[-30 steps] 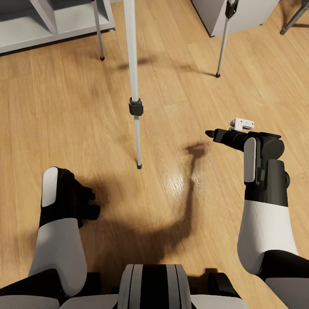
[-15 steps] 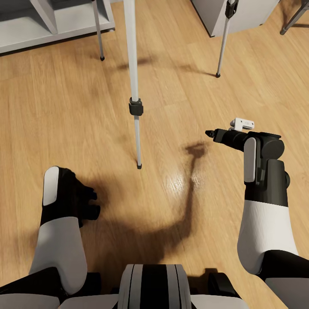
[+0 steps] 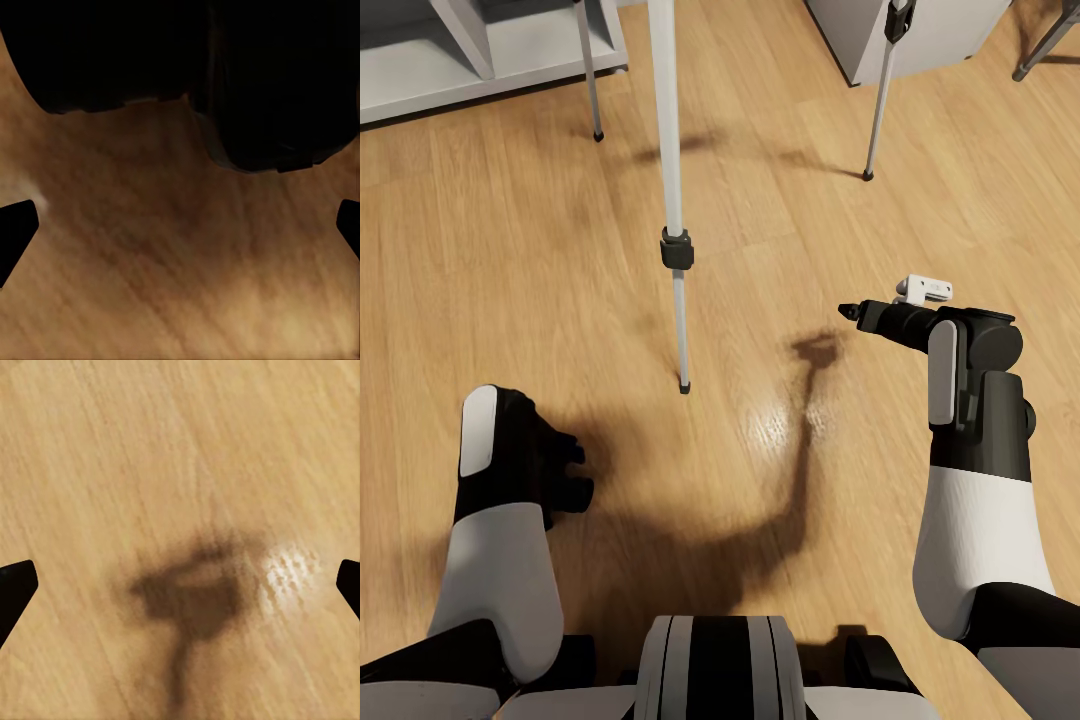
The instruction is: Attach the digital camera to the camera tripod in the bedroom.
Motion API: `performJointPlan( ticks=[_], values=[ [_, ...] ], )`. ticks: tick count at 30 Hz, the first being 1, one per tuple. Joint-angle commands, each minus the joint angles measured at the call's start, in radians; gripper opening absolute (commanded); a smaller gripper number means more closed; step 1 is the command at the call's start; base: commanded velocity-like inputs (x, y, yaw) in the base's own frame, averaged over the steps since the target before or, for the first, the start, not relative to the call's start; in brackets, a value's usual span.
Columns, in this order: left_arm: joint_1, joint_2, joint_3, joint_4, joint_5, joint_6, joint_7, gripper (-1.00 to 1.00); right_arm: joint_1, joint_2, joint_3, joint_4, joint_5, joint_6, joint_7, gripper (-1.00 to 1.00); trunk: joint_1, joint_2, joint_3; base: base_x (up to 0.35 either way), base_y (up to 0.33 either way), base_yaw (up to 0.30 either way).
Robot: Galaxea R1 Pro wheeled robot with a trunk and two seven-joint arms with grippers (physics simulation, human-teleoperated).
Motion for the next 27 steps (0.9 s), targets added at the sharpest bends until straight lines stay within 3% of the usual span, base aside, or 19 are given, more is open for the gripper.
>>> performJointPlan(
  ticks=[1, 27],
  values=[
    [-0.001, -0.001, 0.002, -0.001, 0.001, -0.001, 0.001, 1.0, -0.001, 0.001, -0.002, -0.001, -0.004, 0.004, 0.001, 1.0, 0.0, 0.0, -0.001, 0.0, 0.0, 0.0],
    [-0.027, 0.01, 0.011, 0.005, -0.013, -0.005, 0.001, 1.0, -0.001, 0.001, -0.002, -0.001, -0.004, 0.004, 0.001, 1.0, 0.0, 0.0, -0.001, 0.0, 0.0, 0.0]
  ],
)
